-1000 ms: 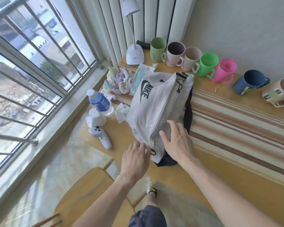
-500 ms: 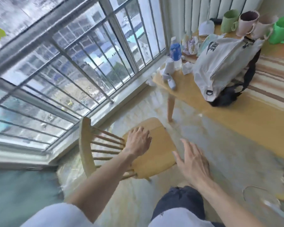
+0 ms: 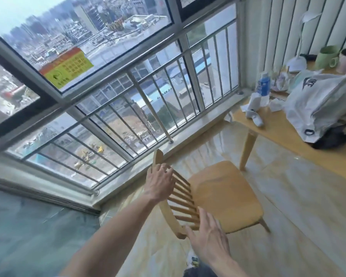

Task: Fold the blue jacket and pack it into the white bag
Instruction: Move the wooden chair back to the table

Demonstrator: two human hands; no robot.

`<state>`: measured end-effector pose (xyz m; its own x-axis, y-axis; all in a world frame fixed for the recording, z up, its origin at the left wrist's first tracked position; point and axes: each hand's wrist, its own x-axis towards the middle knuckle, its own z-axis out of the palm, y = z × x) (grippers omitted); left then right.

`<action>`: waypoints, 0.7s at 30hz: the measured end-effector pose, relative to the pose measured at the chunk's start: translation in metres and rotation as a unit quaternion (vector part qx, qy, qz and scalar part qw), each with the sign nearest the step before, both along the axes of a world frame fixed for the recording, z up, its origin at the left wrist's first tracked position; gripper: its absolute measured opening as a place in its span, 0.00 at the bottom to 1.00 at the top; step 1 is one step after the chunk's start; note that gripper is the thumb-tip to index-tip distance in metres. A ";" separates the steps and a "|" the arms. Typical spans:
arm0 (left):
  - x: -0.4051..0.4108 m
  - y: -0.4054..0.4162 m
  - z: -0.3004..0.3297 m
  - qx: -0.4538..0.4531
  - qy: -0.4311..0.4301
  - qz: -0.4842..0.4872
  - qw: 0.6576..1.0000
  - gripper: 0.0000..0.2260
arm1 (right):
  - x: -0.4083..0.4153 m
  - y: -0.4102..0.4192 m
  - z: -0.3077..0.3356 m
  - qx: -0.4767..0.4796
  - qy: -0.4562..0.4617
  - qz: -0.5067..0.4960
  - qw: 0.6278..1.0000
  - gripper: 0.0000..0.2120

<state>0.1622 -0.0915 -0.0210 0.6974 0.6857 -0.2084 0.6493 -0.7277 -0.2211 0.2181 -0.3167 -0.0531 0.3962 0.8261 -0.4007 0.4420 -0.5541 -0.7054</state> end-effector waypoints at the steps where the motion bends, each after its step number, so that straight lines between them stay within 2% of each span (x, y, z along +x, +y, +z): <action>1: -0.010 0.012 -0.004 0.000 0.003 -0.002 1.000 0.20 | -0.013 0.014 -0.003 -0.011 0.004 0.011 1.000 0.38; 3: -0.026 0.041 -0.016 0.002 0.016 -0.028 0.999 0.19 | -0.037 0.050 -0.014 -0.030 0.003 0.019 0.999 0.38; 7: -0.036 0.118 -0.062 -0.027 0.051 -0.136 0.989 0.22 | -0.076 0.152 -0.053 -0.056 -0.015 -0.029 0.998 0.36; 10: -0.024 0.175 -0.096 -0.060 0.082 -0.250 0.963 0.24 | -0.088 0.237 -0.076 -0.088 -0.025 -0.081 0.992 0.35; 13: -0.017 0.219 -0.114 -0.077 0.068 -0.345 0.933 0.19 | -0.090 0.298 -0.092 -0.118 -0.037 -0.126 0.984 0.33; 16: -0.018 0.249 -0.124 -0.099 0.026 -0.420 0.902 0.18 | -0.096 0.322 -0.095 -0.140 -0.061 -0.164 0.975 0.27; 17: -0.016 0.257 -0.124 -0.099 0.014 -0.435 0.895 0.18 | -0.099 0.322 -0.092 -0.148 -0.068 -0.172 0.972 0.27; 20: -0.013 0.271 -0.121 -0.118 0.015 -0.437 0.891 0.20 | -0.108 0.306 -0.086 -0.166 -0.087 -0.181 0.965 0.37; 21: -0.012 0.275 -0.118 -0.122 0.026 -0.428 0.895 0.21 | -0.112 0.296 -0.084 -0.186 -0.088 -0.182 0.962 0.35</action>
<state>0.1501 0.1838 -0.1392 0.9307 -0.1656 -0.3263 -0.1755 -0.9845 -0.0009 0.1061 -0.0207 -0.1371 0.7204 0.4322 -0.5424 0.2653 -0.8943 -0.3603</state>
